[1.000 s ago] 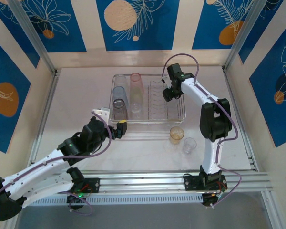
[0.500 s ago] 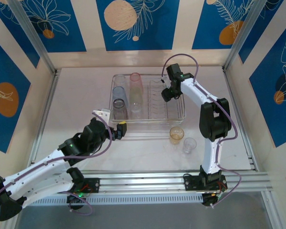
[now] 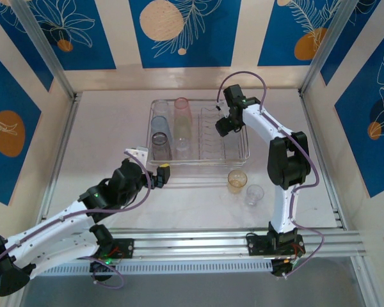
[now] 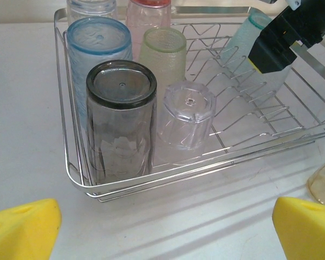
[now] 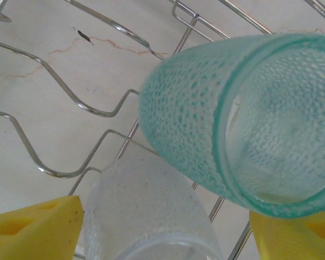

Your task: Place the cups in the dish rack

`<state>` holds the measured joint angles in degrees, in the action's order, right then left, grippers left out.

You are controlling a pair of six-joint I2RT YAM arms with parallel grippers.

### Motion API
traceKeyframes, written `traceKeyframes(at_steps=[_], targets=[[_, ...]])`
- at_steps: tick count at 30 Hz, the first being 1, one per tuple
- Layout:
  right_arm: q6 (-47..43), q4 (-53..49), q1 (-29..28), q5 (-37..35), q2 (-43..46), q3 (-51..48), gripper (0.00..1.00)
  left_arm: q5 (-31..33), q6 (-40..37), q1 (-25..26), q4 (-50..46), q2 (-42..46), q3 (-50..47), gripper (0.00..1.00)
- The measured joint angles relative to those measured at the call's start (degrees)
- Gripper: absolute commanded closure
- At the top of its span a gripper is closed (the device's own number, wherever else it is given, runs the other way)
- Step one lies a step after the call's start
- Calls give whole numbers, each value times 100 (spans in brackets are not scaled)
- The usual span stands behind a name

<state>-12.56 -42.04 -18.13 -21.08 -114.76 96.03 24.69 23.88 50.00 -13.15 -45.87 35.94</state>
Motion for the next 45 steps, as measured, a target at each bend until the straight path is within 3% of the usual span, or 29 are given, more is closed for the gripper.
traceKeyframes(at_steps=[13, 18, 25, 32, 38, 45], targets=[[632, -721, -66, 254, -44, 492, 20, -20, -4, 0, -20, -94, -22, 0], [1056, -1132, -122, 409, 505, 485, 23, -153, -52, 0, -157, -393, 105, 1], [1810, -1141, -7, 557, 2664, -610, 29, -1003, 55, 131, -223, -1818, 927, 12], [2503, -986, 778, 1099, 4385, -2124, 34, -1735, 387, 660, -105, -3473, 2002, 22], [2820, -855, 1499, 1779, 5130, -2894, 35, -2299, 789, 973, -243, -5075, 3462, 24], [2881, -850, 1655, 2151, 5268, -3171, 36, -2601, 1023, 1187, -752, -6231, 4664, 31]])
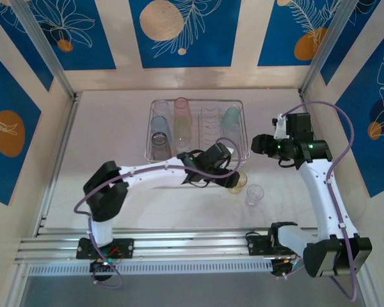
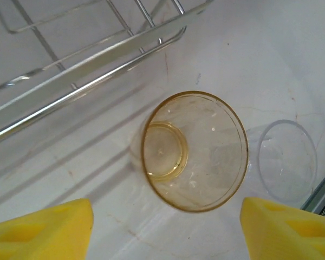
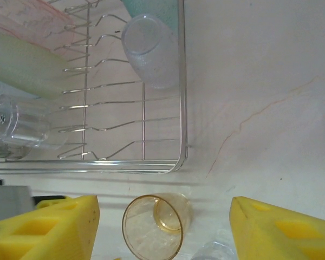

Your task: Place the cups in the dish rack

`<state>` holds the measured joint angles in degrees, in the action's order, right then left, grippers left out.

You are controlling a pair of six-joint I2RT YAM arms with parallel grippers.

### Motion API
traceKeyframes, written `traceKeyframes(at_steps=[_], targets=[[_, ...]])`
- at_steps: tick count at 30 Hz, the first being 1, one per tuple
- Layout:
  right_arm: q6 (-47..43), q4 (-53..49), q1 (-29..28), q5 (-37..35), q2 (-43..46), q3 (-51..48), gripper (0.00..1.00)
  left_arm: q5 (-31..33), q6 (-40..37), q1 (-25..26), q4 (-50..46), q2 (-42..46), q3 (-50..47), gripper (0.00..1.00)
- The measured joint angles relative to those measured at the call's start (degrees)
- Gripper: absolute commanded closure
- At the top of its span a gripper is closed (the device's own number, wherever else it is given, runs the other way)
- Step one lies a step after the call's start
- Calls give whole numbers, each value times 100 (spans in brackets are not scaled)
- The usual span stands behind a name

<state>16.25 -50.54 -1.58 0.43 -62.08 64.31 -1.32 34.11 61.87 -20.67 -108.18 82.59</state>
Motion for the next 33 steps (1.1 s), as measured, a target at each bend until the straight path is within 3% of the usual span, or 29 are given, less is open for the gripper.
traceKeyframes(at_steps=[11, 18, 23, 25, 29, 33], targets=[[-2, -4, 140, 177, 173, -61, 36, -33, 37, 57, -802, -1058, 1027, 43], [0, -4, 140, 203, 179, -74, 36, -17, 44, 57, -892, -1320, 1215, 65], [0, -2, 149, 166, 197, -76, 37, -11, 44, 57, -868, -1482, 1296, 99], [0, 24, 164, 142, 234, -114, 37, -17, 2, 57, -769, -1456, 1259, 100], [11, 92, 192, 157, 376, -216, 32, -15, 37, 50, 35, -846, 208, 100], [50, 55, 273, 452, 367, -118, 23, -109, 354, -63, 1729, 767, -1856, 100]])
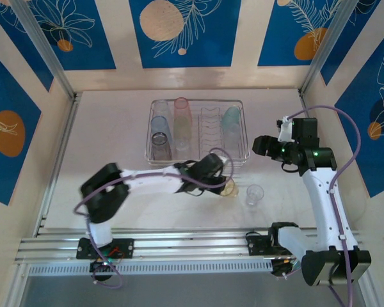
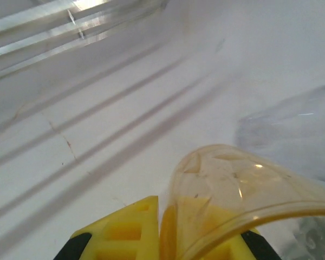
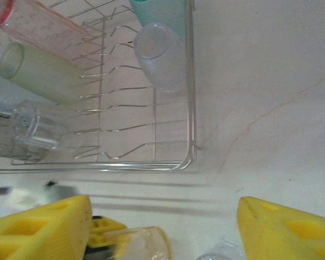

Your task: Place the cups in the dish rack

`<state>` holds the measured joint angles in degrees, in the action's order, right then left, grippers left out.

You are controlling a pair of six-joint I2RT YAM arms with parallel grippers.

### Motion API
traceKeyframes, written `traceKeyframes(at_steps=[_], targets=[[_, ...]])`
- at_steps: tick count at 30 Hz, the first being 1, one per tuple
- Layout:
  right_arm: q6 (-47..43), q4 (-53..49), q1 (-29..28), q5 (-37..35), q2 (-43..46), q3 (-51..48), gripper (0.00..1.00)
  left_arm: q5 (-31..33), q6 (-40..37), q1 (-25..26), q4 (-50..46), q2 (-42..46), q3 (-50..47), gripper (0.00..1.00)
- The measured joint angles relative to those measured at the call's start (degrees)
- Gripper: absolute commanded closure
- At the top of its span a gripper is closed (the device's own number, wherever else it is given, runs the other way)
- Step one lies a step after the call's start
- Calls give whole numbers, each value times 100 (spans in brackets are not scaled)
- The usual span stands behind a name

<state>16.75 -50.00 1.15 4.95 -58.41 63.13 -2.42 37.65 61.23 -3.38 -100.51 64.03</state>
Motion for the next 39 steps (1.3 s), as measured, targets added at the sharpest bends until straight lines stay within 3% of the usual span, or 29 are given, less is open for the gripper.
traceKeyframes(at_steps=[3, 6, 12, 16, 24, 30, 39], targets=[[-11, -168, 55, 564, -295, 354, 21, -50, 361, -175, 1657, 1038, -1104, 100], [105, -70, 68, 1517, -503, 501, 19, -197, 796, -463, 3108, 1375, -1480, 100], [409, 170, -378, 3086, -581, 623, 18, -492, 1888, -942, 5906, 918, -1921, 100], [605, 435, -785, 3622, -623, 695, 15, -643, 2413, -1025, 6959, 411, -1954, 100], [741, 765, -981, 3755, -837, 695, 14, -769, 2629, -1075, 7350, 413, -2031, 100], [726, 813, -1104, 3845, -1123, 717, 12, -807, 2435, -1093, 7038, 765, -2129, 100], [492, 411, -1196, 3432, -1303, 863, 12, -901, 2133, -1106, 6507, 1088, -2184, 100]])
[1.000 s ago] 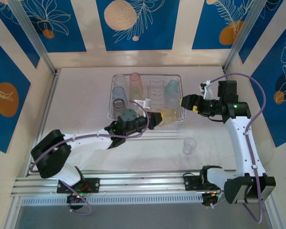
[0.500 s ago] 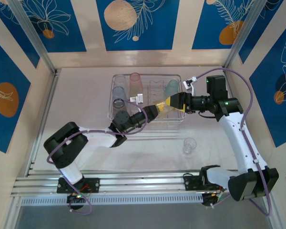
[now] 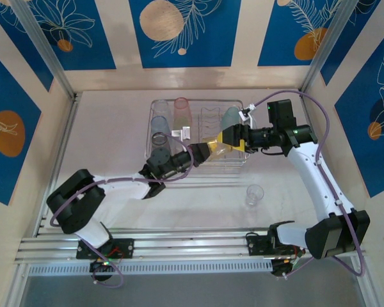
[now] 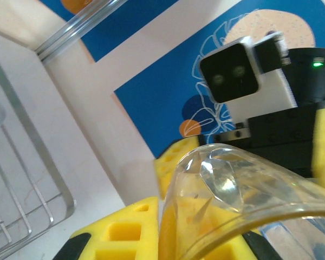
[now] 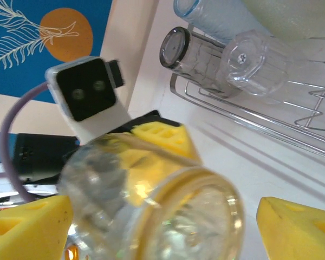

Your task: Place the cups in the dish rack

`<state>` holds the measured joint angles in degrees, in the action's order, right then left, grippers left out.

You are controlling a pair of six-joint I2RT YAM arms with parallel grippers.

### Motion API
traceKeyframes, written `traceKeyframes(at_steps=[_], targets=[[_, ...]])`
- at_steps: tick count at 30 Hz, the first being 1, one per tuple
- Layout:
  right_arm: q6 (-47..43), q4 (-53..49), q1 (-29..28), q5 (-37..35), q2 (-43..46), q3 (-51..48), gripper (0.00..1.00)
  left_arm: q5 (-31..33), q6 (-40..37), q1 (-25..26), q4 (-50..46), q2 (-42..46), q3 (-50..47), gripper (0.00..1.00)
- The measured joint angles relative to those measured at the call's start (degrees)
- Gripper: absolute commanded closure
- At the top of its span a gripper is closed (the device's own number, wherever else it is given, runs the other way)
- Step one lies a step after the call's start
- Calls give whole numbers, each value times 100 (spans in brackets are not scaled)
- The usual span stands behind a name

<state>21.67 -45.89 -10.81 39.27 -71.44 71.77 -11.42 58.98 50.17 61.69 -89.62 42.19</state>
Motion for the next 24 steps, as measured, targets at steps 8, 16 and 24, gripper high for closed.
traceKeyframes(at_steps=[8, 16, 24], targets=[[-83, -129, 378, -70, 212, 68, 11, -63, -227, 9, -166, 260, -7, 100], [-96, -79, 328, 170, 232, 20, 10, -122, -256, 9, -166, 299, -9, 100], [-13, 306, 79, 643, 90, -179, 12, -168, -258, 9, -234, 299, -9, 100]])
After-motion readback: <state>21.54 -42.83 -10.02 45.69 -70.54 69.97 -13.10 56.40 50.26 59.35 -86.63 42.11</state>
